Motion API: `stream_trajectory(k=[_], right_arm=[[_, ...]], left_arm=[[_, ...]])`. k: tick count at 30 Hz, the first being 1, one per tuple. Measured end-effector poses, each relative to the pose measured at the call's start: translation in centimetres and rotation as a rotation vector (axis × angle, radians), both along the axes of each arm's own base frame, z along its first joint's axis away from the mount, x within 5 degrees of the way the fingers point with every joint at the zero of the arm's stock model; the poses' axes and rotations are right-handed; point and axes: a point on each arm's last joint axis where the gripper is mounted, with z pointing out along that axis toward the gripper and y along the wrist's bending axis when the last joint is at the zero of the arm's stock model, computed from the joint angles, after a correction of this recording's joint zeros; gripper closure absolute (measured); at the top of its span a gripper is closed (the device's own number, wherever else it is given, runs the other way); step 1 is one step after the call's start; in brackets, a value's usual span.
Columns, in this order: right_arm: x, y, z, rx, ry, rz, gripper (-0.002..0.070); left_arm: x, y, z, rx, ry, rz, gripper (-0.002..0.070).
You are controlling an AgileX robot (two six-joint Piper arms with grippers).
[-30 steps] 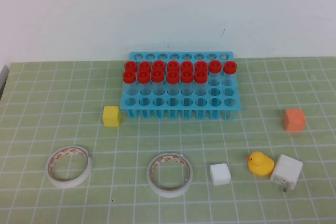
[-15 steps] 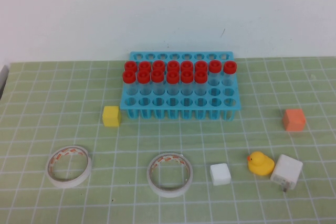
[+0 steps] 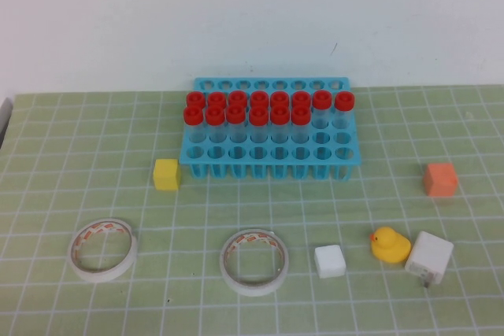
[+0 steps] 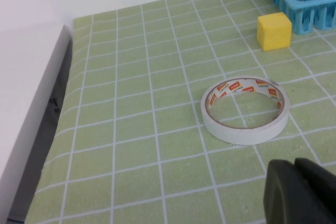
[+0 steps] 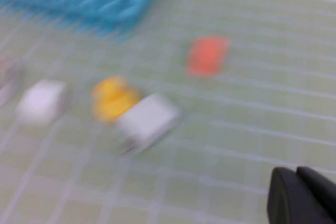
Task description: Place the test tubes
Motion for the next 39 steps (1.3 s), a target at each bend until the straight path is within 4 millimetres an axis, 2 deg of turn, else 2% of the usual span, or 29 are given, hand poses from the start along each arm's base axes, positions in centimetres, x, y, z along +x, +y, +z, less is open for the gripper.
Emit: stream_trajectory(k=[5,10,15,20,25,28,30,36,39], right_arm=[[-1.1,-1.9,0.2,0.055,-0.127,-0.252,0.0675],[-2.6,-2.8,1.2,0.088,-0.308,-0.444,0.0675],[-3.1,-2.9,1.6,0.078,-0.372,-0.524,0.0675],[-3.0,-2.9,1.4,0.062,-0.375,-0.525,0.0675],[-1.9,-2.1,-0.8,-0.131,-0.353,-0.371,0.0675],[-1.4,-1.3,-2.4,-0.178,-0.327,-0.254,0.0675],[-1.3,-1.0,-3.2,-0.179,-0.317,-0.222,0.0675],[-1.0,-0.9,-7.8,-0.074,-0.189,-0.243,0.0675],[-1.1,-1.1,-8.2,-0.039,-0.149,-0.283,0.0675]], left_arm=[[0.0,0.0,0.0,0.0,0.0,-0.001,0.0676],[0.0,0.0,0.0,0.0,0.0,-0.001,0.0676],[0.0,0.0,0.0,0.0,0.0,-0.001,0.0676],[0.0,0.0,0.0,0.0,0.0,-0.001,0.0676],[0.0,0.0,0.0,0.0,0.0,-0.001,0.0676],[0.0,0.0,0.0,0.0,0.0,-0.001,0.0676],[0.0,0.0,0.0,0.0,0.0,-0.001,0.0676],[0.0,0.0,0.0,0.0,0.0,-0.001,0.0676],[0.0,0.0,0.0,0.0,0.0,-0.001,0.0676]])
